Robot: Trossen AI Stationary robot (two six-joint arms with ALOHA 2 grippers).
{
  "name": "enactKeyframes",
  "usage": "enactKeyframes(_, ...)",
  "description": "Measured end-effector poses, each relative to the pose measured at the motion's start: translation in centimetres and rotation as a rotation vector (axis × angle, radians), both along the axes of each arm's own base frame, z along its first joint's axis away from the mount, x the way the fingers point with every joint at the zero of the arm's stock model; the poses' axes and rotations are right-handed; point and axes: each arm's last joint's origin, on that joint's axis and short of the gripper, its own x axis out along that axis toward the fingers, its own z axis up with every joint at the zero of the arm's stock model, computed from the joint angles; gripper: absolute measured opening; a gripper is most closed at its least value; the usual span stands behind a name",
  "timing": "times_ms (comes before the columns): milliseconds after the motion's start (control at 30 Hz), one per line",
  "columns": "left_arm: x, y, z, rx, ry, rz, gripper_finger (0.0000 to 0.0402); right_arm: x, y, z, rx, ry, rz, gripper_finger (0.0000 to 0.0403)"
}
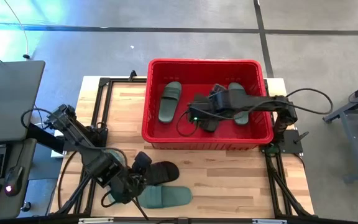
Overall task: Pick and place slides into bin
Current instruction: Put the black slide in the red bin
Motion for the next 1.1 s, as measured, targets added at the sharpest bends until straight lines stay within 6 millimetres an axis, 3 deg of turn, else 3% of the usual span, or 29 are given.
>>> enactKeyframes(167, 1.8, -1.1, -3.2, 0.113, 0.054, 0.016, 0.0161, -0.6, 3.4, 5.2, 0.221, -0.316, 0.006, 0.0190)
enactKeyframes(300, 3.2, -1.9, -6.7, 0.272, 0.111, 0.018, 0.0161, -1.3, 6.6, 7.4, 0.352, -0.431, 0.111, 0.0183)
enactKeyframes(533, 4.7, -2.8, -11.9, 0.422, 0.228, -0.002, 0.0161, -2.7, 11.9, 7.9, 0.350, -0.461, 0.249, 0.0174)
enactKeyframes(767, 5.7, -3.1, -15.1, 0.489, 0.261, 0.000, 0.0161, -4.0, 15.4, 8.1, 0.338, -0.524, 0.296, 0.0160)
enactKeyframes(933, 7.1, -2.4, -16.1, 0.543, 0.170, 0.062, 0.0161, -4.5, 16.8, 8.3, 0.350, -0.549, 0.336, 0.0148)
enactKeyframes(1100, 9.0, -0.3, -16.1, 0.496, 0.149, 0.118, 0.0154, -4.7, 17.4, 8.5, 0.334, -0.582, 0.345, 0.0140)
